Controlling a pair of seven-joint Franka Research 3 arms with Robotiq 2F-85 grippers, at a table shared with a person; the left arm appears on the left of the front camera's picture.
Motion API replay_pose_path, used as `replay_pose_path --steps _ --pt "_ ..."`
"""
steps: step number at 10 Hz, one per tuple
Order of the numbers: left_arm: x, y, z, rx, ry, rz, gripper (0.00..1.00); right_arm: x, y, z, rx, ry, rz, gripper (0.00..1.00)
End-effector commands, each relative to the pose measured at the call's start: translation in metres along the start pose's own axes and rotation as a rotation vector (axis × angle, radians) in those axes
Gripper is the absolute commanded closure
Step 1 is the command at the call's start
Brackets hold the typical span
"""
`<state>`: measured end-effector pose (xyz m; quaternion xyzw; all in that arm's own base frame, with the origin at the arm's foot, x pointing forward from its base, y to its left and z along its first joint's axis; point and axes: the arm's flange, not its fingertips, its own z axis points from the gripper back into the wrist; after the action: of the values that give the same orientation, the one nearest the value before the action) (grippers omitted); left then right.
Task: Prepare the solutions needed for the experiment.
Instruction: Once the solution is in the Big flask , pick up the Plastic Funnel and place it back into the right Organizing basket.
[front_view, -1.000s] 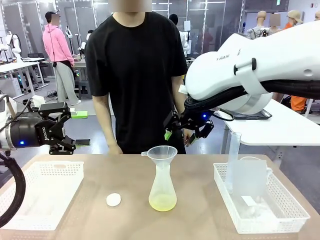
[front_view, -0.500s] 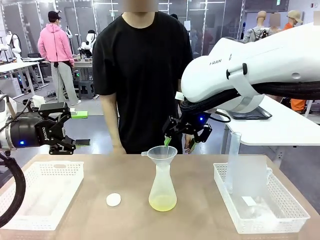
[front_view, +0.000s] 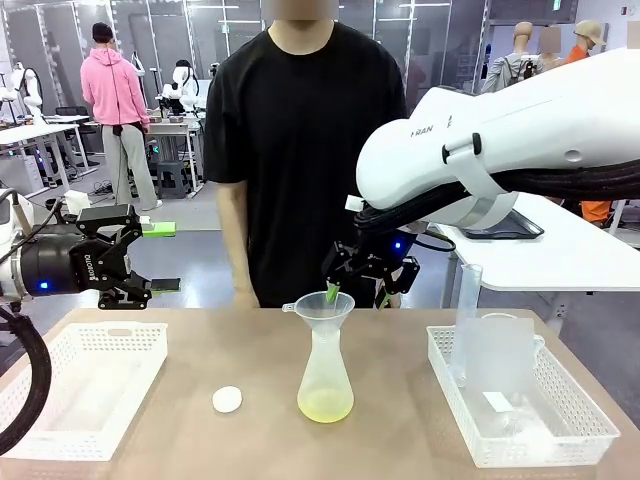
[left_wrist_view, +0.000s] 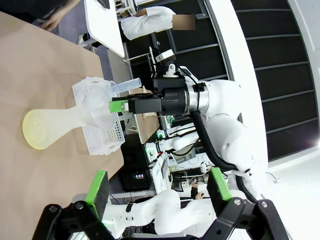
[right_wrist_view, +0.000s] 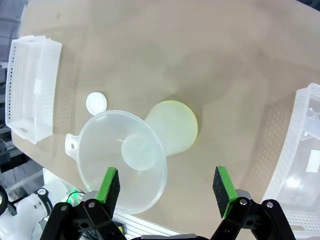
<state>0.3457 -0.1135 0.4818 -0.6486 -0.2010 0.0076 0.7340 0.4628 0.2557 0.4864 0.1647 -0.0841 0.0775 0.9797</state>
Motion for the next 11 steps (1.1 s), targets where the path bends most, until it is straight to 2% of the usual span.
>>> replay_pose_path --steps 1,5,7,11 --pt "-0.003 -0.001 -0.002 -0.027 -0.013 0.010 0.00 0.009 0.009 -0.006 -0.028 0.033 -0.020 0.06" --pt "-0.003 -0.001 -0.002 -0.027 -0.013 0.010 0.00 0.013 0.011 -0.016 -0.017 0.072 -0.019 0.08" --pt "-0.003 -0.001 -0.002 -0.027 -0.013 0.010 0.00 0.012 0.010 -0.017 -0.022 0.081 -0.022 0.20" --pt "-0.003 -0.001 -0.002 -0.027 -0.013 0.010 0.00 0.013 0.006 -0.015 -0.036 0.105 -0.037 0.57"
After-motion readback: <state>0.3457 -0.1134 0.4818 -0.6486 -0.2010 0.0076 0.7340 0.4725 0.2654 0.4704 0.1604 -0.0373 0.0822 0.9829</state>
